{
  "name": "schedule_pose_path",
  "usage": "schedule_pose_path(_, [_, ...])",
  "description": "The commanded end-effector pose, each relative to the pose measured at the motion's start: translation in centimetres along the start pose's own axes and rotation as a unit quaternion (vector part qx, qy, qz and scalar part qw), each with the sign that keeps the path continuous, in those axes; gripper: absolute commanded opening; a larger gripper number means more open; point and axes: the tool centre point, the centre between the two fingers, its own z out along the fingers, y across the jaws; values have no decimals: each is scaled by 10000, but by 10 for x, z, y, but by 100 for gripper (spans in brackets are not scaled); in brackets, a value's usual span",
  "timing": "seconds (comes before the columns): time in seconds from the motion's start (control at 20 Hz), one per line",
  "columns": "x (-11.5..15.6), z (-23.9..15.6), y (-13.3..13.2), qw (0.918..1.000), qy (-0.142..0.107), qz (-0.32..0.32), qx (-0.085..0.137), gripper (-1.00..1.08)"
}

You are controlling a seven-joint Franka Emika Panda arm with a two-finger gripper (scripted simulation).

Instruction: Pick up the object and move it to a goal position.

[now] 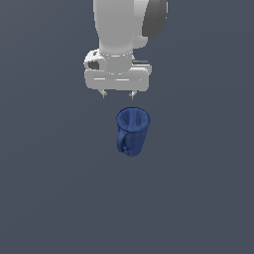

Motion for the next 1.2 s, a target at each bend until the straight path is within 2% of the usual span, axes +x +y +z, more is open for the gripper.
schedule_pose_path(0.0, [0, 0, 0, 10000, 0, 0, 0, 28])
schedule_pose_path(0.6, [5, -4, -4, 9999, 24, -114, -38, 28])
schedule_pose_path(1.15, [29, -1, -2, 9989, -237, 369, 135, 28])
